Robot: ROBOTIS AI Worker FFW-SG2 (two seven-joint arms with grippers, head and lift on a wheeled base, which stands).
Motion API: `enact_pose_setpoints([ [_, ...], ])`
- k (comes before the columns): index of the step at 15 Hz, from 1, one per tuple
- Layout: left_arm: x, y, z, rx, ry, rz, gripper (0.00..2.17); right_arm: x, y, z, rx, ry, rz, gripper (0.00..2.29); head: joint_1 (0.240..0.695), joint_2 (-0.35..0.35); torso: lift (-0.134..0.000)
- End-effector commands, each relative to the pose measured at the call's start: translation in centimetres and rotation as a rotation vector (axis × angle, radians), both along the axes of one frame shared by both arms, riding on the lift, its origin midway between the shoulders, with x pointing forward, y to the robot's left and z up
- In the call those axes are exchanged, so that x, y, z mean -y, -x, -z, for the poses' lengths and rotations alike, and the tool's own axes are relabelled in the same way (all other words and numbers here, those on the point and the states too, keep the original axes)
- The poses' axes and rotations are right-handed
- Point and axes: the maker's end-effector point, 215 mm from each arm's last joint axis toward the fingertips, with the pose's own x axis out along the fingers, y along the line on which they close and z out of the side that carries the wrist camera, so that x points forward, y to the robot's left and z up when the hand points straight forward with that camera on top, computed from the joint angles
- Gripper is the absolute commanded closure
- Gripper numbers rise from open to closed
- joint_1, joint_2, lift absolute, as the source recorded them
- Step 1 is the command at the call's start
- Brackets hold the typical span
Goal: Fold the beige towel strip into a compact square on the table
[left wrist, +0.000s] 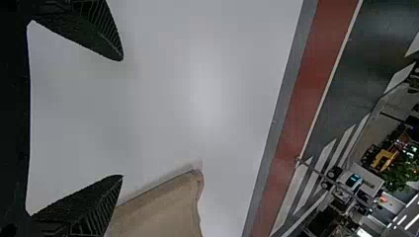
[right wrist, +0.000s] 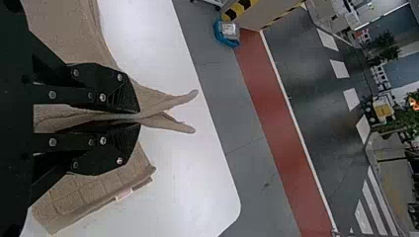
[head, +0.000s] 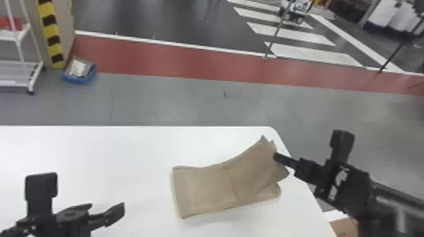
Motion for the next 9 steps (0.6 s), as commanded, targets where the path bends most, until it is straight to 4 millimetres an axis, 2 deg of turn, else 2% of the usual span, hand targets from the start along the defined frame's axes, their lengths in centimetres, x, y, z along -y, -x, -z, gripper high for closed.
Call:
enact_pose_setpoints([
  [1,-0.1,0.3,0.3,-0.005,-0.001,-0.002,0.02,1.4,0.1,2.3,-0.014,0.02,0.01,0.97,0.695,-0.35,0.0],
  [5,0.1,0.5,0.3,-0.007,-0.001,0.002,0.02,3.8,0.9,6.5,-0.046,0.067,0.04,0.95,0.695,-0.35,0.0],
  [7,0.0,0.5,0.4,-0.007,0.0,0.0,0.02,5.2,1.0,8.6,-0.072,0.094,0.057,0.48,0.695,-0.35,0.0],
  [9,-0.1,0.5,0.2,-0.002,0.001,-0.002,0.02,7.0,0.9,9.7,-0.087,0.164,0.07,0.15,0.695,-0.35,0.0],
])
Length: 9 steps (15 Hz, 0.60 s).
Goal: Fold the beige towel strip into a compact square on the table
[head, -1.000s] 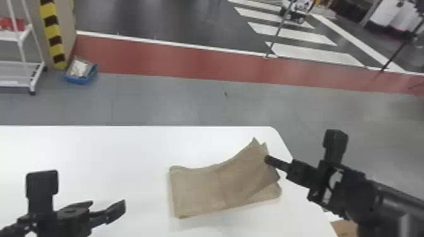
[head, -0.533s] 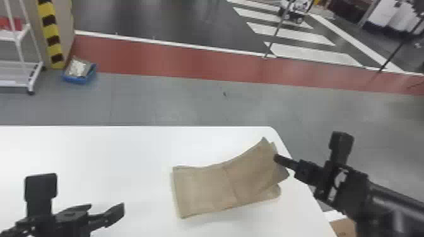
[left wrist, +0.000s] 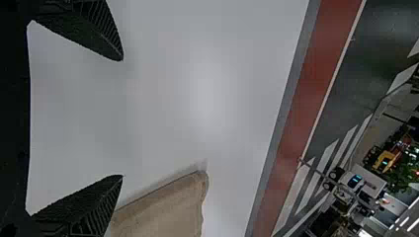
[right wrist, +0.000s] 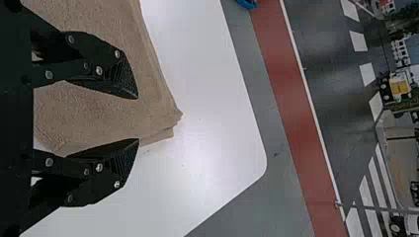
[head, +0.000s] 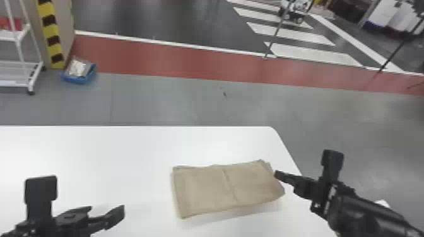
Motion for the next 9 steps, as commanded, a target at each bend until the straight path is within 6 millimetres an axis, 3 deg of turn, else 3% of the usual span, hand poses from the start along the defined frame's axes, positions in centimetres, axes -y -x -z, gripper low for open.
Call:
enact_pose_setpoints([
  [1,-0.1,0.1,-0.3,0.005,0.008,0.0,0.02,2.2,0.0,0.6,0.007,0.073,0.019,0.06,0.695,-0.35,0.0],
  [3,0.2,1.0,-0.7,0.012,0.019,0.024,0.02,3.1,0.8,0.0,0.037,0.079,0.035,0.06,0.695,-0.35,0.0],
  [6,2.1,1.9,-1.2,0.022,0.052,0.069,0.02,4.9,3.6,-1.6,0.115,0.074,0.083,0.07,0.695,-0.35,0.0],
  [9,4.2,0.2,-3.0,0.135,0.054,0.056,0.04,7.8,6.6,-2.5,0.192,0.073,0.143,0.07,0.695,-0.35,0.0],
])
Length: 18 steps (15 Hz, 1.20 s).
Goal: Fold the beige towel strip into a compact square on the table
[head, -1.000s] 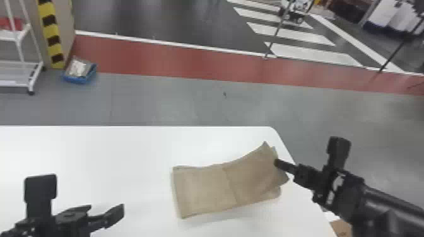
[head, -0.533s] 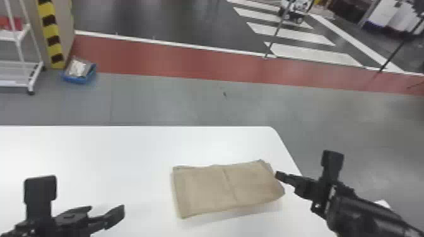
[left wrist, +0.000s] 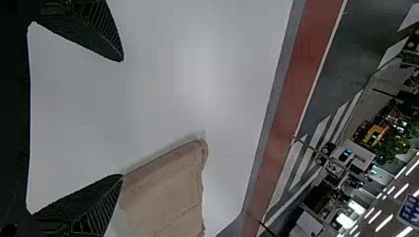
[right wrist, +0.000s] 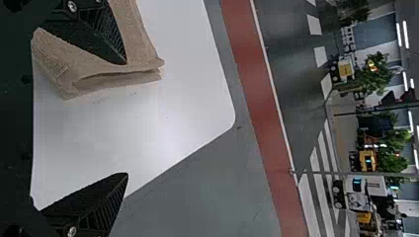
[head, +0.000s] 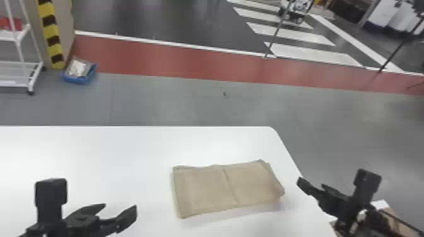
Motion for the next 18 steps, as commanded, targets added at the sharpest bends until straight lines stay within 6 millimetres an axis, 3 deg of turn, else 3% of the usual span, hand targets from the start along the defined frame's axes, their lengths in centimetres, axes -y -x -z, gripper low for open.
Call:
enact_pose_setpoints([
  [1,1.9,-1.2,-1.5,0.099,0.012,-0.003,0.04,2.1,2.4,-0.2,0.047,0.012,0.048,0.09,0.695,-0.35,0.0],
  [3,4.3,-1.0,-1.1,0.108,0.01,0.031,0.04,2.6,4.2,0.2,0.055,0.03,0.052,0.1,0.695,-0.35,0.0],
  [5,6.5,0.2,-0.2,0.093,-0.03,0.028,0.05,2.2,5.0,-0.8,0.102,0.057,0.056,0.12,0.695,-0.35,0.0],
  [8,9.2,1.1,-0.1,0.127,-0.056,0.012,0.15,2.2,4.8,-2.0,0.152,0.075,0.059,0.16,0.695,-0.35,0.0],
  [10,9.5,1.4,0.1,0.129,-0.059,0.021,0.15,1.2,2.5,-3.2,0.209,0.072,-0.012,0.6,0.695,-0.35,0.0],
  [11,9.3,1.4,0.0,0.138,-0.061,0.021,0.15,0.1,1.1,-3.9,0.243,0.037,-0.064,1.17,0.695,-0.35,0.0],
  [12,9.1,1.5,-0.1,0.144,-0.061,0.017,0.15,-0.6,-0.1,-4.6,0.262,0.034,-0.094,1.88,0.695,-0.35,0.0],
  [13,8.7,1.4,-0.2,0.151,-0.064,0.013,0.15,-2.2,-1.3,-4.6,0.263,0.031,-0.135,2.08,0.695,-0.35,0.0],
  [15,7.7,1.5,-0.5,0.167,-0.077,0.008,0.15,-5.6,-3.4,-3.8,0.224,0.064,-0.223,2.09,0.695,-0.35,0.0],
  [18,7.3,1.4,-0.8,0.189,-0.1,0.001,0.15,-11.1,-4.9,-0.8,0.158,0.062,-0.332,2.09,0.695,-0.35,0.0],
])
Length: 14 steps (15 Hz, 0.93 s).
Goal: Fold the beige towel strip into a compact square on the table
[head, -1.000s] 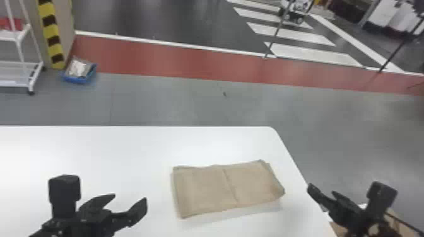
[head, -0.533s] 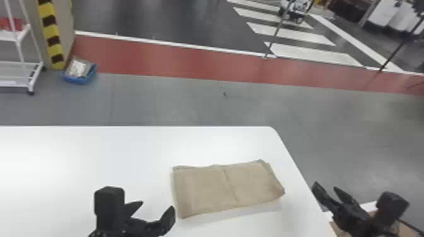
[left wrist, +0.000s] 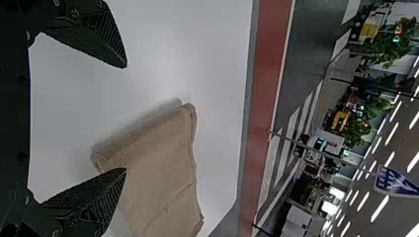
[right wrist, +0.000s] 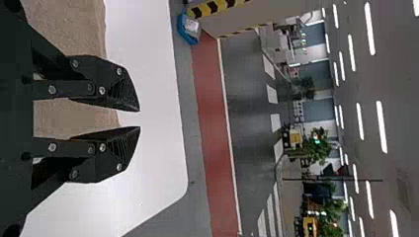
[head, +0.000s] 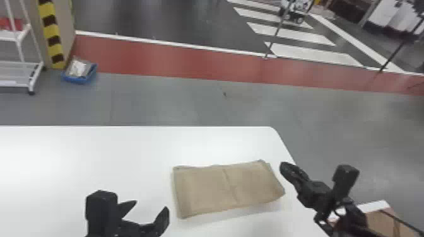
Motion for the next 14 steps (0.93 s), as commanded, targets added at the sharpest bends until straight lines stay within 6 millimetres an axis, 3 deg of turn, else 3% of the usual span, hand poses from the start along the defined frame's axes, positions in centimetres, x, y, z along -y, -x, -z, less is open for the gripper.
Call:
enact_pose_setpoints([
  [1,-0.5,-0.2,-0.3,0.019,-0.017,-0.005,0.15,-4.5,-0.7,2.7,-0.053,0.0,-0.073,2.09,0.695,-0.35,0.0],
  [6,-1.8,-1.2,-0.7,0.042,-0.025,-0.029,0.15,-9.5,-0.2,7.2,-0.141,0.005,-0.123,2.09,0.695,-0.35,0.0],
  [14,-4.4,-3.1,-2.0,0.088,-0.015,-0.073,0.15,-16.4,-0.5,11.2,-0.272,0.0,-0.195,2.09,0.695,-0.35,0.0],
])
